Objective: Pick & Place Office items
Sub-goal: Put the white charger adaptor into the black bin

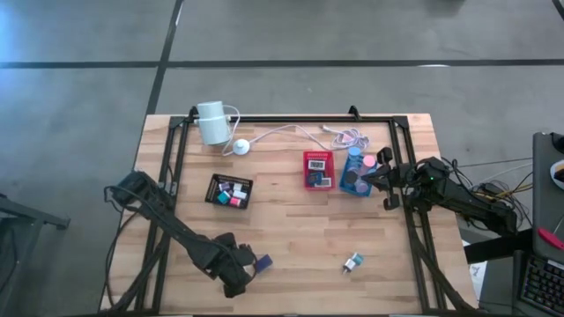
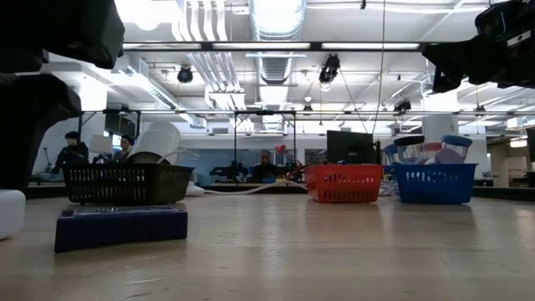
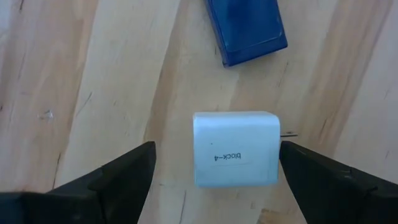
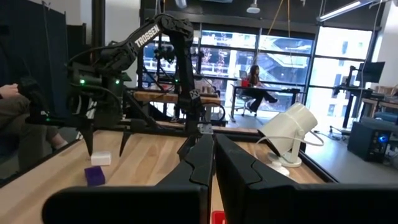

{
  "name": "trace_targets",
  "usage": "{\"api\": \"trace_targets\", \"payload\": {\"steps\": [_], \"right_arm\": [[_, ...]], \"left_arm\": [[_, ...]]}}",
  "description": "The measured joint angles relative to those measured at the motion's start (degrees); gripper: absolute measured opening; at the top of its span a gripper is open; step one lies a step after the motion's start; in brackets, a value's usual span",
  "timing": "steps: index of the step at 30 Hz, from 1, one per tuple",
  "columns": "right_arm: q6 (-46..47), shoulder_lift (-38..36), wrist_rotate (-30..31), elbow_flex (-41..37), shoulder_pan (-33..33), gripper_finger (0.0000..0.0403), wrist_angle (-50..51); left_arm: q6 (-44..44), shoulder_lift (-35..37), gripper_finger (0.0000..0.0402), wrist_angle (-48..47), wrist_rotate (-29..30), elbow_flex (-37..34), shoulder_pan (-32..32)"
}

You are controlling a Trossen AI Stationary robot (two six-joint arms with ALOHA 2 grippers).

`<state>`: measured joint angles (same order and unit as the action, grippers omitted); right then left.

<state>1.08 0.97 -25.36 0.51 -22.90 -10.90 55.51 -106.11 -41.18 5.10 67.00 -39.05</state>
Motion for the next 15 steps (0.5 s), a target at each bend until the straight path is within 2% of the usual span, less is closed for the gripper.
{"api": "trace_targets", "payload": {"steps": [11, 15], "right_arm": [[0.0, -0.1, 0.0, 0.0, 0.0, 0.0011, 0.1], [0.0, -0.1, 0.0, 0.0, 0.0, 0.0011, 0.1]], "left_arm": [[-0.5, 0.0, 0.0345, 1.2, 0.0, -0.7, 0.0], [-0.8, 0.0, 0.0326, 1.7, 0.0, -0.7, 0.0]]}}
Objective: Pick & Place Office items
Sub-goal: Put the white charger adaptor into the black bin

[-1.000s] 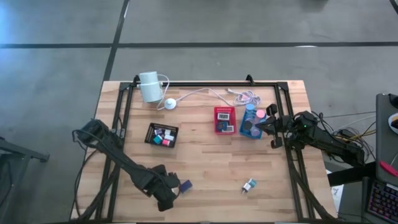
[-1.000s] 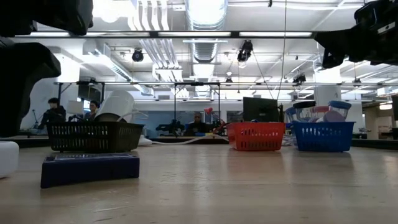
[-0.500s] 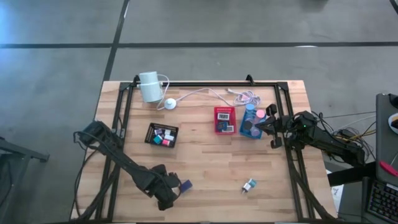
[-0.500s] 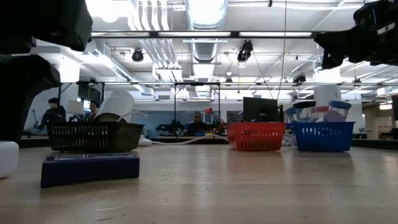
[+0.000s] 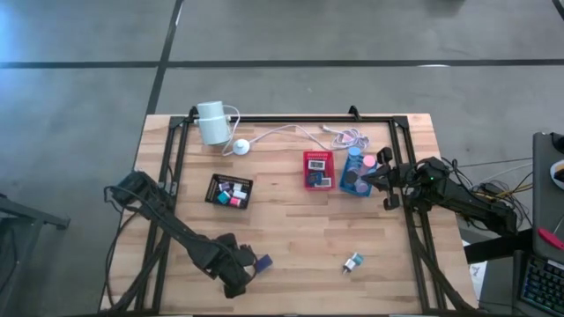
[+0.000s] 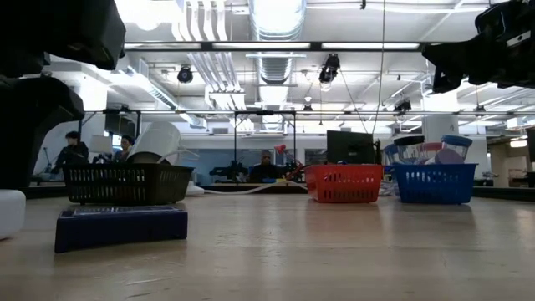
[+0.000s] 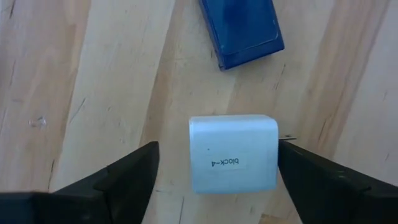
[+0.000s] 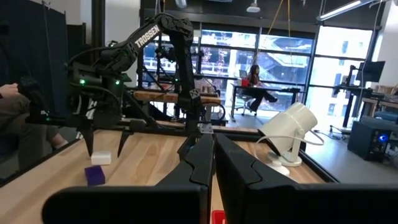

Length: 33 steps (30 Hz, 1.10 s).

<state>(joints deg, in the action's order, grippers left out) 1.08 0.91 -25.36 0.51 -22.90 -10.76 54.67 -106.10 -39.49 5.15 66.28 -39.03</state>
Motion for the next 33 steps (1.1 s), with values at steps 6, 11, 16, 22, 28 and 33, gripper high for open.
{"api": "trace_targets", "payload": {"steps": [6, 11, 16, 22, 28, 33], "right_arm": [[0.0, 0.1, 0.0, 0.0, 0.0, 0.0011, 0.1], [0.0, 0.1, 0.0, 0.0, 0.0, 0.0011, 0.1], [0.0, 0.1, 0.0, 0.0, 0.0, 0.0011, 0.3], [0.0, 0.1, 0.0, 0.0, 0.0, 0.0011, 0.3], [0.0, 0.0, 0.0, 0.0, 0.0, 0.0011, 0.5], [0.1, -0.1, 0.0, 0.0, 0.0, 0.0011, 0.4]], "left_arm": [[-0.9, 0.0, 0.0242, 1.3, -0.1, 0.0, 0.0], [-0.9, 0.1, 0.0191, 1.4, -1.2, 0.0, 0.2], [-0.9, 0.1, 0.0191, 1.4, -1.6, 0.0, 0.3], [-1.0, 1.8, 0.0191, 1.3, -1.5, -0.1, 0.3], [-4.9, 9.2, 0.0191, 1.2, 5.5, 0.0, 0.3], [-11.7, 19.3, 0.0191, 1.6, 12.9, 0.0, 0.3]]}}
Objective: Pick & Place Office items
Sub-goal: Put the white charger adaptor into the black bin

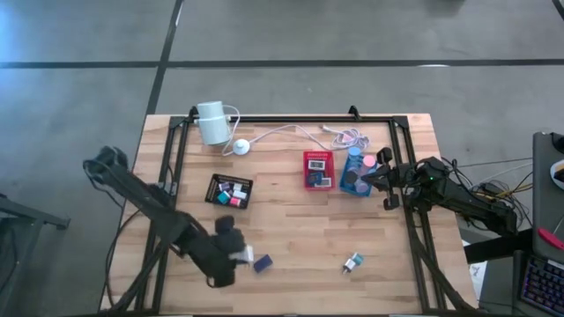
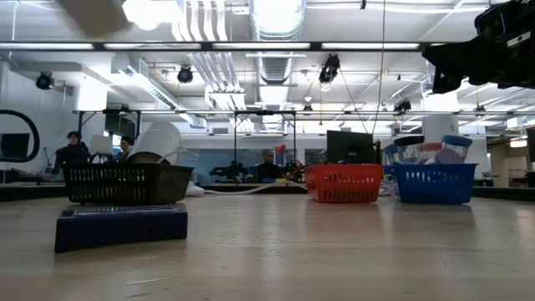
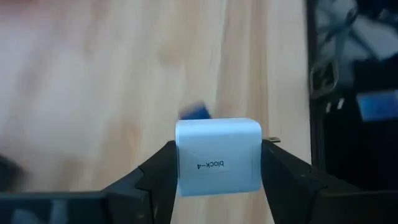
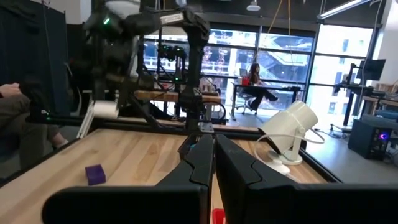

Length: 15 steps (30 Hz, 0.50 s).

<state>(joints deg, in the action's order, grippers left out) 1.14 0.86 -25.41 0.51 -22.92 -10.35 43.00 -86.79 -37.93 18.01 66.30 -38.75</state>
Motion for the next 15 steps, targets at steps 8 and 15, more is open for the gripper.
{"api": "trace_targets", "payload": {"steps": [8, 15], "right_arm": [[0.2, 0.0, 0.0, 0.0, 0.0, 0.0011, -0.1], [0.2, 0.0, 0.0, 0.0, 0.0, 0.0011, -0.3]], "left_arm": [[-21.4, 16.9, 0.0191, 1.6, 6.2, -2.4, 0.9], [-29.4, 37.1, 0.0191, 7.8, 8.0, -15.7, 6.3]]}}
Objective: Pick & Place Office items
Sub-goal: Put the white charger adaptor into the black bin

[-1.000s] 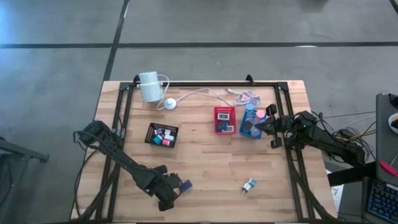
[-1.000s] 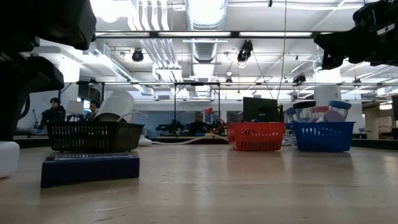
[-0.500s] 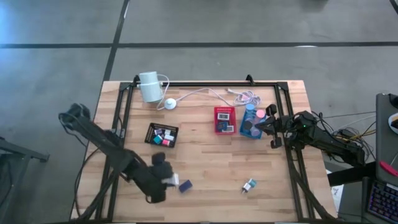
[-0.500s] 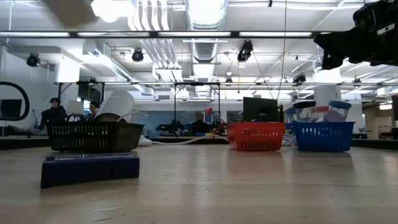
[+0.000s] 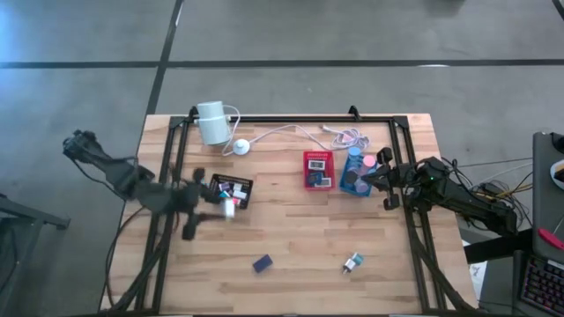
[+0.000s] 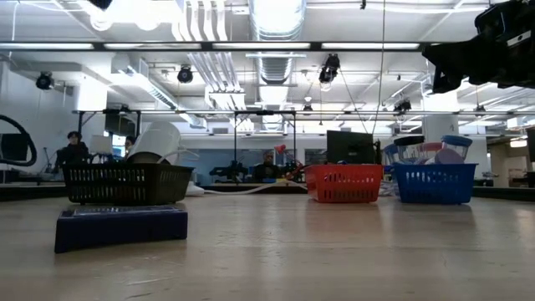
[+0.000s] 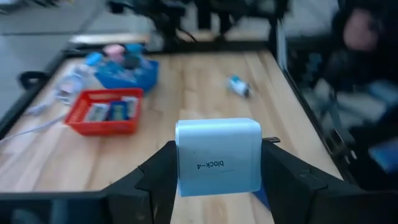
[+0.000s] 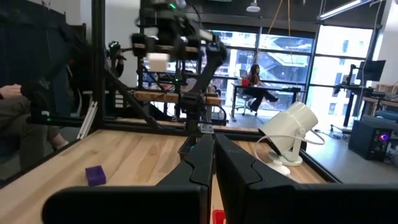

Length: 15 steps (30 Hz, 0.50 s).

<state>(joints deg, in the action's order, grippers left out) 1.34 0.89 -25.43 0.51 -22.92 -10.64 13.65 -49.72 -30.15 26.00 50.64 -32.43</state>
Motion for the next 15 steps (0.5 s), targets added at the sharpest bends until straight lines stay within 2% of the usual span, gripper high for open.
{"api": "trace_targets", "payload": {"steps": [8, 12, 15], "right_arm": [[0.2, 0.0, 0.0, 0.0, 0.0, 0.0011, -0.1], [0.2, 0.0, 0.0, 0.0, 0.0, 0.0011, -0.1], [0.2, 0.0, 0.0, 0.0, 0.0, 0.0011, 0.2]], "left_arm": [[2.6, 23.6, 0.0191, 21.5, 1.3, -26.0, 5.9], [2.4, 31.5, 0.0191, 31.9, 5.6, -36.0, 5.9], [0.6, 35.4, 0.0191, 35.4, 6.6, -41.5, 5.9]]}}
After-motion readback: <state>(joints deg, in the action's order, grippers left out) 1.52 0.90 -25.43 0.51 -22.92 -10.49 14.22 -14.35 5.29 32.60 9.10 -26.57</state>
